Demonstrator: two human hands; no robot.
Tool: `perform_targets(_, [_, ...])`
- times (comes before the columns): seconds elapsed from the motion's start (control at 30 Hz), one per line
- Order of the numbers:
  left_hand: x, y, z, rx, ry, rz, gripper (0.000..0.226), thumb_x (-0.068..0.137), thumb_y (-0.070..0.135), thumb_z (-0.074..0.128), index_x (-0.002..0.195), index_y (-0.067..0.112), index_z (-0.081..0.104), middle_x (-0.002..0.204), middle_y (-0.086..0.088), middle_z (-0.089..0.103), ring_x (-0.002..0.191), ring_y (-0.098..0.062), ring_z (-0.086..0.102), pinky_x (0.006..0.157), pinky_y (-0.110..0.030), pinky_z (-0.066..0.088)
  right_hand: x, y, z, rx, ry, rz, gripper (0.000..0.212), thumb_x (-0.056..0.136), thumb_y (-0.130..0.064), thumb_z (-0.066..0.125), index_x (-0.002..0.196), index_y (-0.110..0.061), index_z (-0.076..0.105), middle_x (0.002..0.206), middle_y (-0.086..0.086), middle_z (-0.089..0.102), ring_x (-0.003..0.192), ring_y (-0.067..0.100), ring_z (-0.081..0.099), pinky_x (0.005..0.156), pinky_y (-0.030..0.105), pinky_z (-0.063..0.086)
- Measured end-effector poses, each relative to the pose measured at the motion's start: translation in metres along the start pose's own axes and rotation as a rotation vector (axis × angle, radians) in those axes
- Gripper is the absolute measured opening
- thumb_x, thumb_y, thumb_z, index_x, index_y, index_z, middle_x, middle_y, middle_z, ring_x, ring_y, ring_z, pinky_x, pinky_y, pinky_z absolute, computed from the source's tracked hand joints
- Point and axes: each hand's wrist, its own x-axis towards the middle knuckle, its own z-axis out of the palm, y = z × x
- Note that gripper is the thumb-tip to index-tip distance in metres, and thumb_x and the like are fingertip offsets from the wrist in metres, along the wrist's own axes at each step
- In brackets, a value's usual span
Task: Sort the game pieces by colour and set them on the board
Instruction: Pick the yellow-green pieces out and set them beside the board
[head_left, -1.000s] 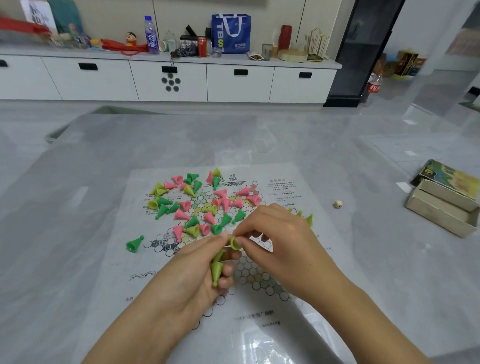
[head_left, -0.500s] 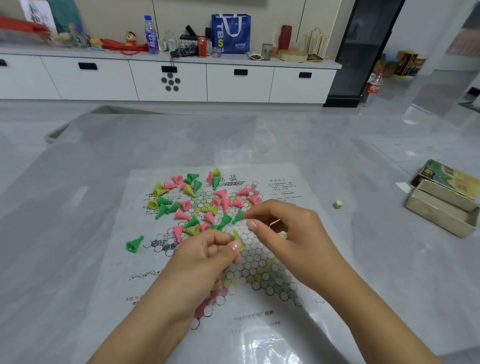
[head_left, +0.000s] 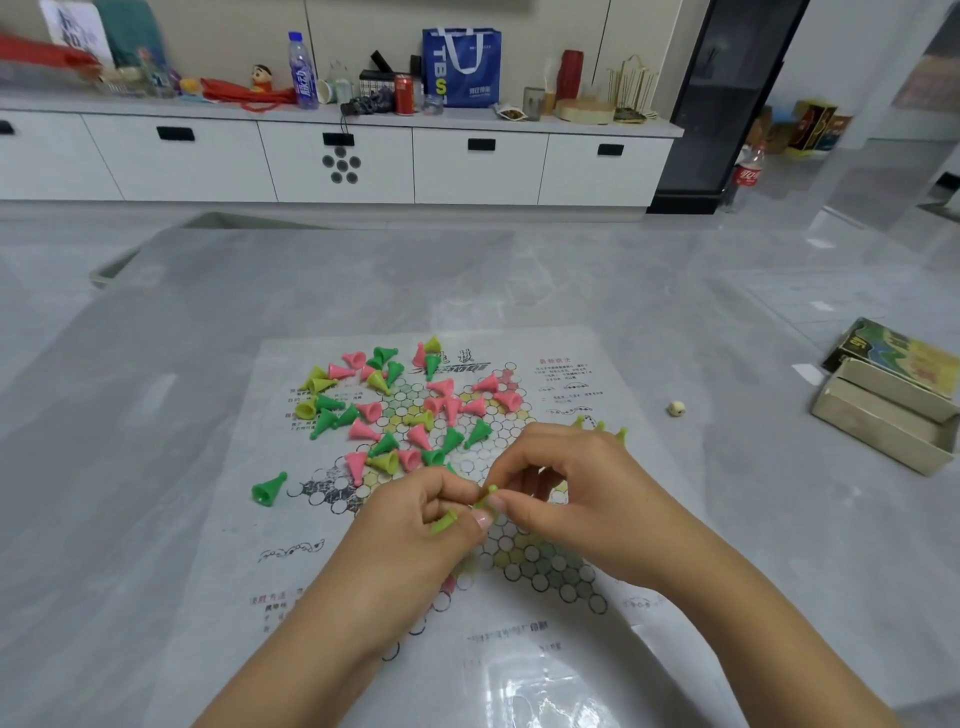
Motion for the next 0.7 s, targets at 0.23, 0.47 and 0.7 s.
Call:
perform_targets(0.23, [0.003,0.0,0.0,-0.032,0.008,-0.038,0.01,0.085,0.022,0.058,0.089,0.028,0.064,0.067,0.011,0.069,0.051,-0.011,0.057,0.047,-0.014,0.046,-0.001,0.007,-0.017,0.004,0.123,0.039,0.003,0.075,-0.025,0.064,0.076,-0.027,0.066,0.074,-0.012,0.062,0.07,0.002,0.056,0.064,0.015,0.047])
perform_targets(0.47, [0.005,0.006,-0.004,-0.283,0.096,-0.126,0.023,0.092,0.014,0.043,0.087,0.012,0.065,0.058,0.003,0.06,0.042,-0.008,0.038,0.037,-0.018,0.027,-0.009,0.06,-0.041,-0.18,0.555,0.298,0.012,0.078,-0.017,0.065,0.073,-0.028,0.063,0.078,-0.014,0.05,0.07,-0.001,0.048,0.062,0.011,0.035])
perform_targets(0.7, [0.003,0.008,-0.004,-0.23,0.067,-0.119,0.023,0.092,0.012,0.041,0.088,0.012,0.064,0.053,0.003,0.058,0.038,-0.007,0.036,0.035,-0.016,0.027,-0.011,0.076,-0.03,-0.319,0.278,0.204,0.004,0.078,-0.025,0.067,0.081,-0.024,0.067,0.089,-0.018,0.043,0.092,0.008,0.038,0.073,0.015,0.032])
